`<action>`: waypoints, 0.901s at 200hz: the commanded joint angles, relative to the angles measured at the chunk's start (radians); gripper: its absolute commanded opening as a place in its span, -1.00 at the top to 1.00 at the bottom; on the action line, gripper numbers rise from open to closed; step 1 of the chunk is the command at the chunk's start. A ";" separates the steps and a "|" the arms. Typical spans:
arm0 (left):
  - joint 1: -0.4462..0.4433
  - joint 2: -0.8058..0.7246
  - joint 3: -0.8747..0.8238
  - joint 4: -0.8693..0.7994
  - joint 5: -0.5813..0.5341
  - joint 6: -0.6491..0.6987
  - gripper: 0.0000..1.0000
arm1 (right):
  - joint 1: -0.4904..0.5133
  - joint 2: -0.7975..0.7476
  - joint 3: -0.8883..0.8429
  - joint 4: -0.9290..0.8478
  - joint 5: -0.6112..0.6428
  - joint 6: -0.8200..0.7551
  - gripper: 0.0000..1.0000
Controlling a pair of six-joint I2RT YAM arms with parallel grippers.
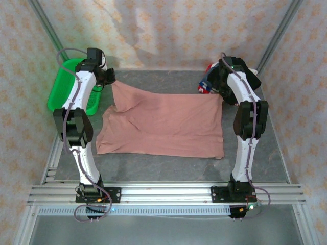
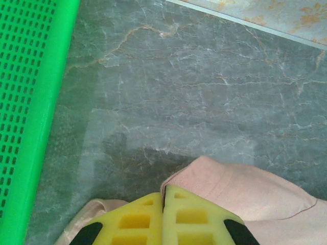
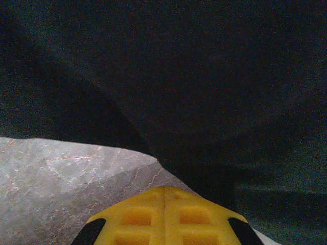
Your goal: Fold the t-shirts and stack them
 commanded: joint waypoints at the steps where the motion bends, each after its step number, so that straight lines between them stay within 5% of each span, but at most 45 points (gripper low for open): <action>1: 0.010 0.027 0.103 -0.032 -0.067 0.047 1.00 | -0.006 -0.001 0.039 -0.020 0.024 -0.032 1.00; 58: 0.008 0.152 0.356 -0.080 -0.104 0.107 1.00 | -0.006 0.020 0.078 -0.022 0.040 -0.074 1.00; 125: 0.006 0.145 0.348 -0.068 -0.074 0.127 1.00 | -0.005 0.005 0.075 -0.011 0.044 -0.081 1.00; 180: 0.006 -0.110 -0.028 0.018 -0.040 0.128 1.00 | 0.003 -0.109 -0.102 0.043 0.047 -0.076 1.00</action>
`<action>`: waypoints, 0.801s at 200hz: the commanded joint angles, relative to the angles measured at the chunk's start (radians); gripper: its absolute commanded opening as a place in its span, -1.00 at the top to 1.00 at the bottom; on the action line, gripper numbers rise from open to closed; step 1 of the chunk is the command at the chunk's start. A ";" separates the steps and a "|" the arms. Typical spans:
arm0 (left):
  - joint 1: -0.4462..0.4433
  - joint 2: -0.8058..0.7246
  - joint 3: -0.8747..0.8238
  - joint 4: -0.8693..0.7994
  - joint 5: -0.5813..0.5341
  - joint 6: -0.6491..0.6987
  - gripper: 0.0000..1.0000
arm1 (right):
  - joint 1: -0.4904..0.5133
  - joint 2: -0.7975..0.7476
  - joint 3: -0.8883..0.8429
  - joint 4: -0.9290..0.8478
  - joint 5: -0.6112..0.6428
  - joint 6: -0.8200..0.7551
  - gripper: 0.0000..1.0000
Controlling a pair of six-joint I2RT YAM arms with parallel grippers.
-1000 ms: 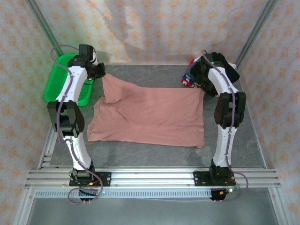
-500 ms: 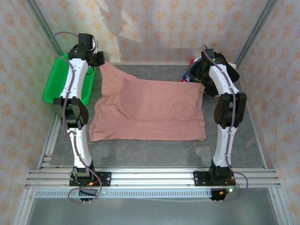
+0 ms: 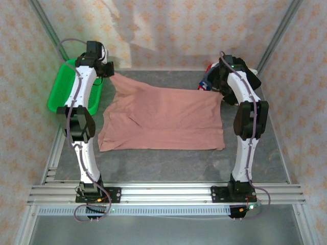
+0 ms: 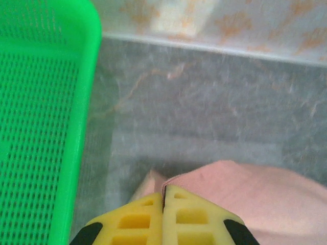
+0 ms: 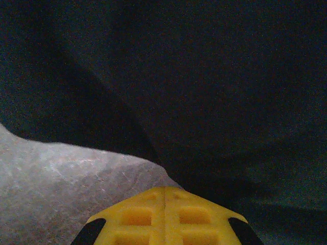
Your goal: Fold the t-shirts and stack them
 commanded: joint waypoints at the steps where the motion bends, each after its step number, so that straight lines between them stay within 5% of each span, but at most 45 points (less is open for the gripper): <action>1: 0.005 -0.165 -0.160 0.053 0.012 0.014 1.00 | 0.003 -0.100 -0.089 0.021 0.043 -0.009 1.00; 70: 0.023 -0.440 -0.655 0.137 -0.020 -0.067 1.00 | 0.015 -0.296 -0.438 0.145 0.053 0.057 1.00; 160: 0.024 -0.519 -0.907 0.137 -0.126 -0.151 1.00 | 0.028 -0.414 -0.722 0.221 0.052 0.119 1.00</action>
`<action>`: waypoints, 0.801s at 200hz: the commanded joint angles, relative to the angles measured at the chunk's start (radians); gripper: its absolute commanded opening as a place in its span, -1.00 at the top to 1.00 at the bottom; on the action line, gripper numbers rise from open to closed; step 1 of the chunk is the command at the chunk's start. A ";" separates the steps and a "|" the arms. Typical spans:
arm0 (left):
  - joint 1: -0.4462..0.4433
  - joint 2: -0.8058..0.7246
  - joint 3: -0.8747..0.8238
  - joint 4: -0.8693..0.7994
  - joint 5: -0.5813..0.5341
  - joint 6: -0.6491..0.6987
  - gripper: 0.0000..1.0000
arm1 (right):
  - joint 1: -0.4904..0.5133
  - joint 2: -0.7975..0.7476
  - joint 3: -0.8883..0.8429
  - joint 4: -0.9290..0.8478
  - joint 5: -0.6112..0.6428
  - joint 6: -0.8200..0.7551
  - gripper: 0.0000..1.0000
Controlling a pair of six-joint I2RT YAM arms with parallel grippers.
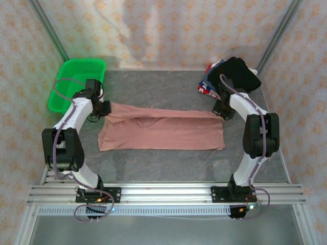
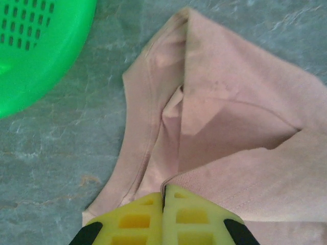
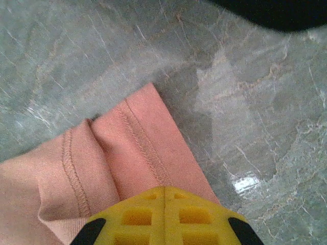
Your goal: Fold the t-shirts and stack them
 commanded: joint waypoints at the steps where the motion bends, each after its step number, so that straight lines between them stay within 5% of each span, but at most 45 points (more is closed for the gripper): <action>1: 0.009 -0.054 -0.046 0.015 -0.068 -0.038 1.00 | 0.007 -0.058 -0.056 0.032 0.039 0.031 1.00; 160: 0.009 0.035 -0.189 0.032 -0.193 -0.115 1.00 | 0.027 -0.075 -0.243 0.092 0.060 0.096 1.00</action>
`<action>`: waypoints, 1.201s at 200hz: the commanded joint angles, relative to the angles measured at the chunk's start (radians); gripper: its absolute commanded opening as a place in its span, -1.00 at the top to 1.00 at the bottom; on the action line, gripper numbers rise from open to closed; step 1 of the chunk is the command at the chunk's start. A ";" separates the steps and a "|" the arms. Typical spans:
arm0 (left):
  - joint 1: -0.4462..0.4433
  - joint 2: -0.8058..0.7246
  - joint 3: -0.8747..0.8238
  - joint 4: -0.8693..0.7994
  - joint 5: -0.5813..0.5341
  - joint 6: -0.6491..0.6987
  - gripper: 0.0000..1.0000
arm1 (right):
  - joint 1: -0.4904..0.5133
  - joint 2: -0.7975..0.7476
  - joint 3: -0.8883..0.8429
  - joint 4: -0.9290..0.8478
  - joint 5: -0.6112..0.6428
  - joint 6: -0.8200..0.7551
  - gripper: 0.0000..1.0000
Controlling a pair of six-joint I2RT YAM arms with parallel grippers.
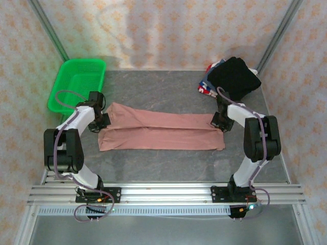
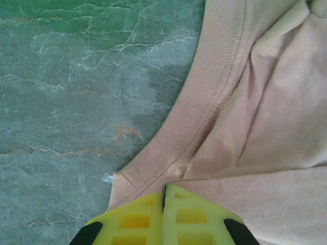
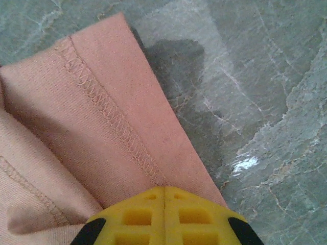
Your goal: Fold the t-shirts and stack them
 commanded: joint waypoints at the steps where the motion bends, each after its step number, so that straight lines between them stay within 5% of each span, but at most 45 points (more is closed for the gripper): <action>1: 0.009 0.044 -0.007 -0.005 -0.076 -0.027 1.00 | 0.003 -0.028 -0.022 -0.001 0.050 0.021 1.00; 31: 0.009 0.074 -0.002 -0.012 -0.123 -0.060 1.00 | 0.015 -0.021 -0.042 0.003 0.023 0.047 0.98; 62: 0.007 0.041 0.015 -0.010 -0.068 -0.093 0.52 | 0.029 -0.059 -0.094 -0.012 -0.019 0.081 0.36; 93: -0.022 -0.152 -0.014 -0.007 -0.036 -0.151 -0.12 | 0.054 -0.215 -0.169 -0.031 -0.064 0.117 -0.23; 124: -0.124 -0.242 0.021 0.034 0.009 -0.129 -0.32 | 0.095 -0.413 -0.234 0.055 -0.163 0.065 -0.68; 138: -0.148 -0.211 0.056 0.090 0.117 -0.074 -0.40 | 0.107 -0.462 -0.238 0.092 -0.206 0.008 -0.77; 164: -0.156 -0.006 0.195 0.035 0.304 0.050 -0.37 | 0.107 -0.489 -0.229 0.159 -0.321 -0.075 -0.89; 198: -0.175 0.249 0.407 -0.152 0.317 0.144 -0.12 | 0.122 -0.462 -0.183 0.167 -0.416 -0.129 -0.93; 240: -0.217 0.342 0.447 -0.179 0.336 0.105 0.11 | 0.135 -0.448 -0.166 0.162 -0.426 -0.148 -0.95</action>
